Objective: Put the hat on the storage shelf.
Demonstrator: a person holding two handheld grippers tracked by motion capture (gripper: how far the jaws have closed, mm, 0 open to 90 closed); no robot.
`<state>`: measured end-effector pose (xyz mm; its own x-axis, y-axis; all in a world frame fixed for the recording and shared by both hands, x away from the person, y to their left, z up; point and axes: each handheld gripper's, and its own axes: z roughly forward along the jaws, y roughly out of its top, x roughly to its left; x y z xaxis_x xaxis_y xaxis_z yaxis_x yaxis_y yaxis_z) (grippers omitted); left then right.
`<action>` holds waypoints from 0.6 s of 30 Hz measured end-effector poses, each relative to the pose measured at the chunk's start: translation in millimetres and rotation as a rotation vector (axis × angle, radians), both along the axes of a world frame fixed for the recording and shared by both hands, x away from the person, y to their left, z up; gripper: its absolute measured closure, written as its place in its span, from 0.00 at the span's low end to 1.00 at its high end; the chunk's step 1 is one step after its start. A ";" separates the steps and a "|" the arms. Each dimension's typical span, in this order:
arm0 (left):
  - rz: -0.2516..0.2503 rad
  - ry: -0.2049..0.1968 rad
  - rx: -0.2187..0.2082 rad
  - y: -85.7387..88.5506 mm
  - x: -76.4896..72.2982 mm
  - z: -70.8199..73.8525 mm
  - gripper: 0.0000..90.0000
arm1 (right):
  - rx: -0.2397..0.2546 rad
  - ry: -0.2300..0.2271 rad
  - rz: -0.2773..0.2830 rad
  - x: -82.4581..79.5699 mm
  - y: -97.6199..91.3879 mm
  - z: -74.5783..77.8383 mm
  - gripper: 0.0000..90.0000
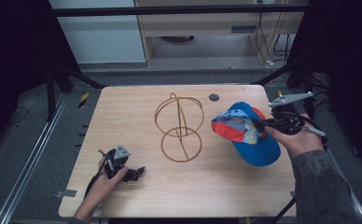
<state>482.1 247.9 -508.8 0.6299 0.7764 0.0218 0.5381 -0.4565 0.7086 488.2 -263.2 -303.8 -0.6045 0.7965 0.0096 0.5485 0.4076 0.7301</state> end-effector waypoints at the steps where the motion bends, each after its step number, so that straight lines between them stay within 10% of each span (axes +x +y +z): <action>1: 0.001 -0.001 -0.002 -0.1 0.0 -0.2 0.00 | 0.004 -0.003 0.002 -0.5 0.5 1.4 1.00; 18: 0.001 -0.001 -0.002 -0.1 0.0 -0.2 0.00 | 0.018 -0.043 -0.005 -3.4 -3.5 15.9 1.00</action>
